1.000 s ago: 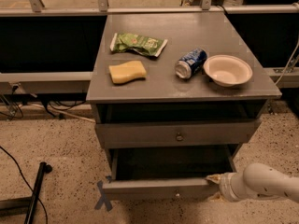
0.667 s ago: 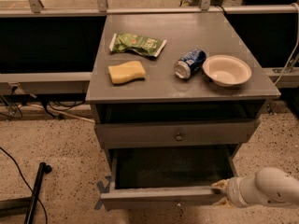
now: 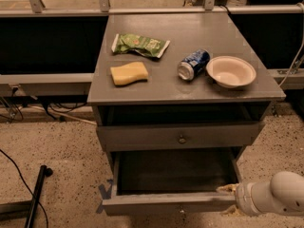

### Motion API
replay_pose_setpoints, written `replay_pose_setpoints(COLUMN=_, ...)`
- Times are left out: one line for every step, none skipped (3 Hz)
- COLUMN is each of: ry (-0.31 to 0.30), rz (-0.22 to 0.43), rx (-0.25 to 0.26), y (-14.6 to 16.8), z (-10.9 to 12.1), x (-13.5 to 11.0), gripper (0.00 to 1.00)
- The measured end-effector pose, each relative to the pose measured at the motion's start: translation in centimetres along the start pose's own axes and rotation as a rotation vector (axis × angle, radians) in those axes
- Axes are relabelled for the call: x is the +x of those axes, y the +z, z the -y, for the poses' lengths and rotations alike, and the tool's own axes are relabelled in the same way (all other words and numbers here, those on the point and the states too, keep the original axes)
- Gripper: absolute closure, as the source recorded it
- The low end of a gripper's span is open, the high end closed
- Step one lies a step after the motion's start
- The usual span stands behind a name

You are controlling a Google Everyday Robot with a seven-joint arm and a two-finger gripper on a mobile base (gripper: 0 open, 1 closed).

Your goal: Open middle drawer

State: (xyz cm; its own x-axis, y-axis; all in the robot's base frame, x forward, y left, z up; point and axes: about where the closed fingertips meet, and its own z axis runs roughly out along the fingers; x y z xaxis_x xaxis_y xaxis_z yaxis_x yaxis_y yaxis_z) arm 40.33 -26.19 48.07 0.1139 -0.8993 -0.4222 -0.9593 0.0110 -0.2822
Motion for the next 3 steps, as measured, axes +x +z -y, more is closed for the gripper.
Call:
replay_pose_setpoints(ry=-0.052, rz=-0.022, rx=0.018, y=-1.2, z=1.4, x=-1.7, gripper=0.45)
replay_pose_setpoints(ry=-0.070, rz=-0.038, rx=0.039, y=-0.8, z=3.9, x=-2.1, gripper=0.61)
replay_pose_setpoints(ry=-0.050, rz=-0.057, rx=0.056, y=0.5, z=6.8, x=-1.1, gripper=0.84)
